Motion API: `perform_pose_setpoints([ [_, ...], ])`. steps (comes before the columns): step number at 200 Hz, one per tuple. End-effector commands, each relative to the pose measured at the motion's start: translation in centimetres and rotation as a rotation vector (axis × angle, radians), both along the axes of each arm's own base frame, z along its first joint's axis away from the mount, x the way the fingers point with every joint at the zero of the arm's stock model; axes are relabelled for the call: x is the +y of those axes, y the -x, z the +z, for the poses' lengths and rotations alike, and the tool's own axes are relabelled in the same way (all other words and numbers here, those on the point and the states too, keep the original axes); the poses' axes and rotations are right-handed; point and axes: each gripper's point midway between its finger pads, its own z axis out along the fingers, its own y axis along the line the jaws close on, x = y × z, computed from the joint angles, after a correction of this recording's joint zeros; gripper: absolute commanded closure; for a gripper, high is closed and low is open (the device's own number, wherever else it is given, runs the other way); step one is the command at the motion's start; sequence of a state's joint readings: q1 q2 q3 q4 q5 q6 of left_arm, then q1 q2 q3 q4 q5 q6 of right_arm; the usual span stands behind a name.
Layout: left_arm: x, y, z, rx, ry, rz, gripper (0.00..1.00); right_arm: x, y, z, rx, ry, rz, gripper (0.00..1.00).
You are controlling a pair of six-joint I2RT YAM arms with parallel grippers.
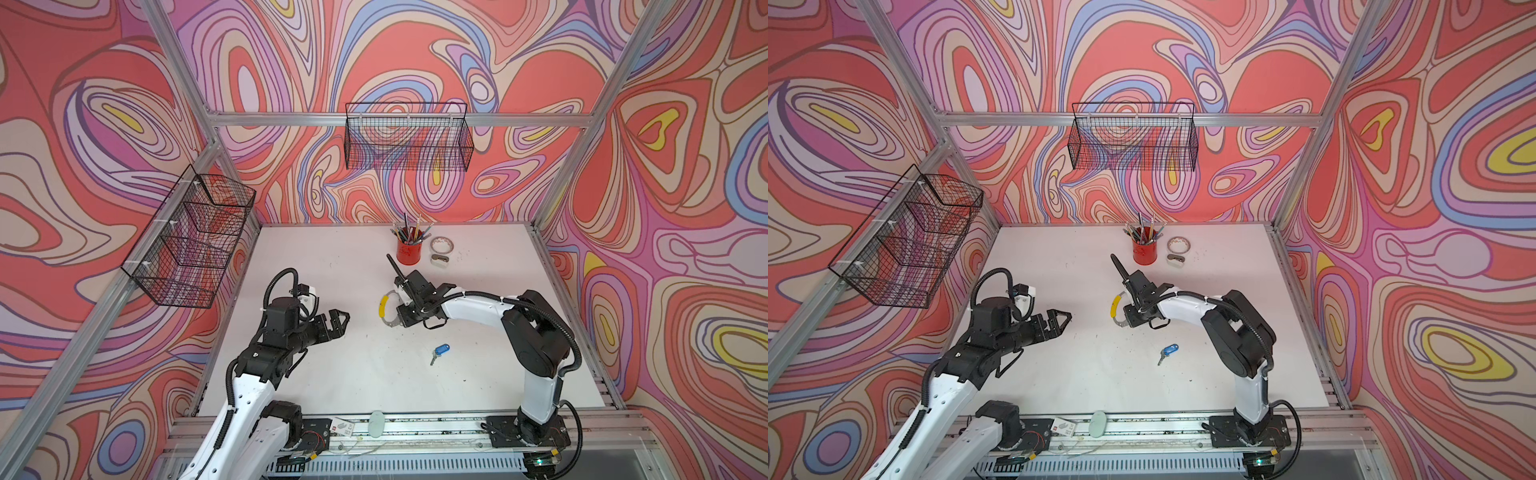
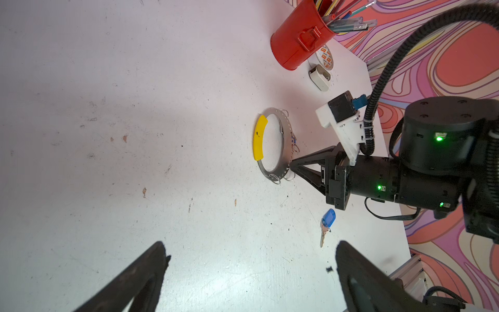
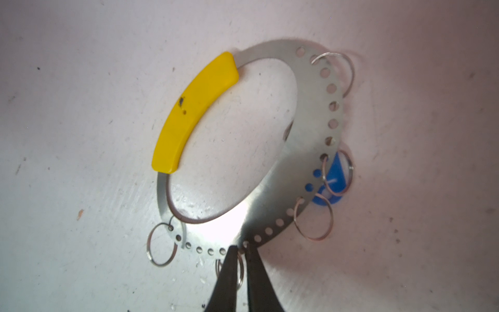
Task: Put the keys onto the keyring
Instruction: 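Close the right gripper on the disc rim nearest the robot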
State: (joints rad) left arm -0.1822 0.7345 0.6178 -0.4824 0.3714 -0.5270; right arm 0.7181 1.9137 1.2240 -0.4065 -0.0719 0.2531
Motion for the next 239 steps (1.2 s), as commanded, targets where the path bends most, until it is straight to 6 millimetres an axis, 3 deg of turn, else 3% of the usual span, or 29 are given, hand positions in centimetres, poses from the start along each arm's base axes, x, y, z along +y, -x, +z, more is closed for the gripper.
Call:
perform_pose_setpoints([
  [1,0.0,-0.2,0.9,-0.025,0.002,-0.008,0.00,0.0,-0.2,1.1,-0.016,-0.022,-0.005,0.91],
  [35,0.0,-0.2,0.9,-0.022,0.003,-0.010,0.00,-0.5,-0.2,0.8,-0.007,-0.014,-0.022,0.75],
  [87,0.0,-0.3,0.9,-0.025,0.003,-0.010,0.00,-0.2,0.3,0.6,0.045,-0.079,-0.033,0.74],
  [239,0.2,-0.4,0.9,-0.026,0.000,-0.006,0.00,0.0,0.9,0.4,0.068,-0.101,-0.024,1.00],
])
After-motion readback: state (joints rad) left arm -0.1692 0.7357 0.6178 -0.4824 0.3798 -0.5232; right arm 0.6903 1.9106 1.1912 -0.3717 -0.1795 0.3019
